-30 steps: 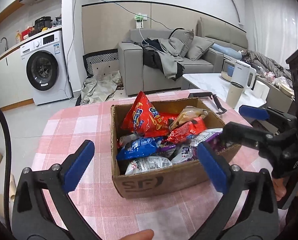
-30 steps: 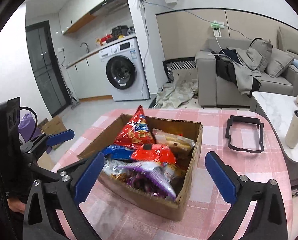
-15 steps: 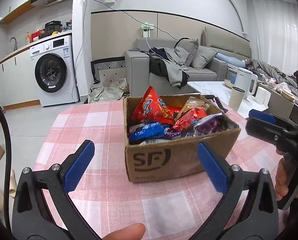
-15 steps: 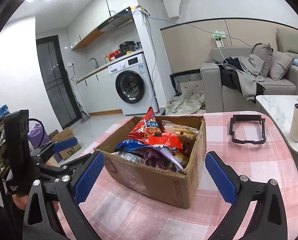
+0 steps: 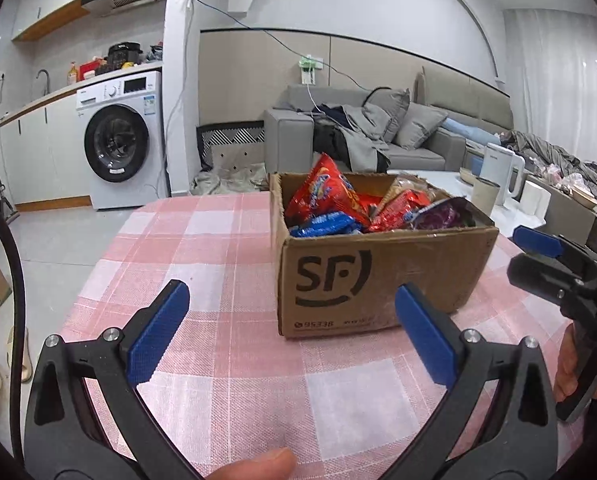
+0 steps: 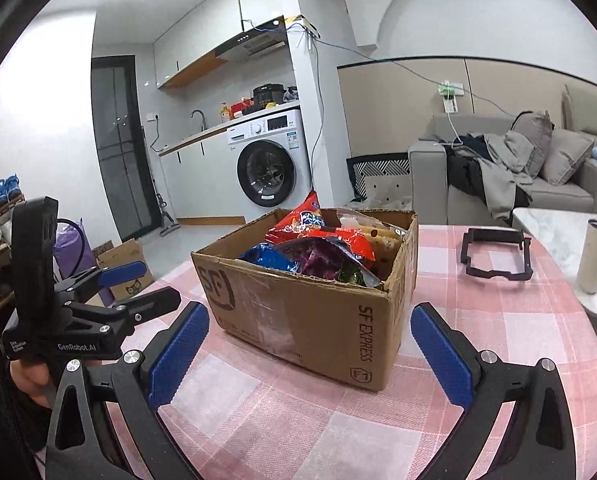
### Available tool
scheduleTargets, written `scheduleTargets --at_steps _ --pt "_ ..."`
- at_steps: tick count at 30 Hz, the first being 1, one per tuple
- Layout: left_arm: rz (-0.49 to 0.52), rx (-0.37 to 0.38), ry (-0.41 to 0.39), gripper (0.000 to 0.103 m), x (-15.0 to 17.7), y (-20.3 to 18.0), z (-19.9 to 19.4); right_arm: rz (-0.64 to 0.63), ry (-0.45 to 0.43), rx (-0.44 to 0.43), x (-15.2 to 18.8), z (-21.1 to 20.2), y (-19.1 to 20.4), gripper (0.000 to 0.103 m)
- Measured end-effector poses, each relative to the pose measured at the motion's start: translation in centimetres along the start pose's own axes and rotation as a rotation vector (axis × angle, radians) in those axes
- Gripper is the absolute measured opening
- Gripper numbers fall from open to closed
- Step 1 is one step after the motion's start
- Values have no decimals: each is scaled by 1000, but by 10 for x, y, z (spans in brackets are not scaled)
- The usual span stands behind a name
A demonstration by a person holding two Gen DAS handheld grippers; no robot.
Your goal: Organize snacks
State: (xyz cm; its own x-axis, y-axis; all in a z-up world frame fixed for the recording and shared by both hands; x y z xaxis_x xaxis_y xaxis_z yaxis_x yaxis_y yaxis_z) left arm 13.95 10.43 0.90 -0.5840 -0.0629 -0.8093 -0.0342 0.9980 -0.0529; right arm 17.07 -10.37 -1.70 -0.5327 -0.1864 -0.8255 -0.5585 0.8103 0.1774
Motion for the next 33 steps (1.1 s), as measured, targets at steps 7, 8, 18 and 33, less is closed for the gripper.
scheduleTargets --at_steps 7,8,18,33 --pt "1 -13 -39 102 6 0 3 5 -55 31 5 -5 -4 103" --pt "2 -14 -41 102 7 0 3 7 -63 48 5 -5 -5 103" --pt "9 -14 -39 102 6 -4 7 5 -71 73 5 -7 -11 103" --pt "23 -18 -65 102 9 -10 5 -7 -69 87 5 -5 -9 103"
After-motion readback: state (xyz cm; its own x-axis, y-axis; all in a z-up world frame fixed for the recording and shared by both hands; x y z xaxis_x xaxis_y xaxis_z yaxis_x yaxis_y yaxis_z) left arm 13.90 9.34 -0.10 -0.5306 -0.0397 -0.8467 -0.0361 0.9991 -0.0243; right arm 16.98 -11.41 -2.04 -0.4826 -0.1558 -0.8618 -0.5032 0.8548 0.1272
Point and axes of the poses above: each gripper's, at about its wrist camera, not at the fingertips, and z roughly the way its jaws point, y to its left, x to its underside, the point moved 4 cm from there along z, roughly the way its jaws point, and after that the axes turned 10 degrees about y, right-handed, at the moved point
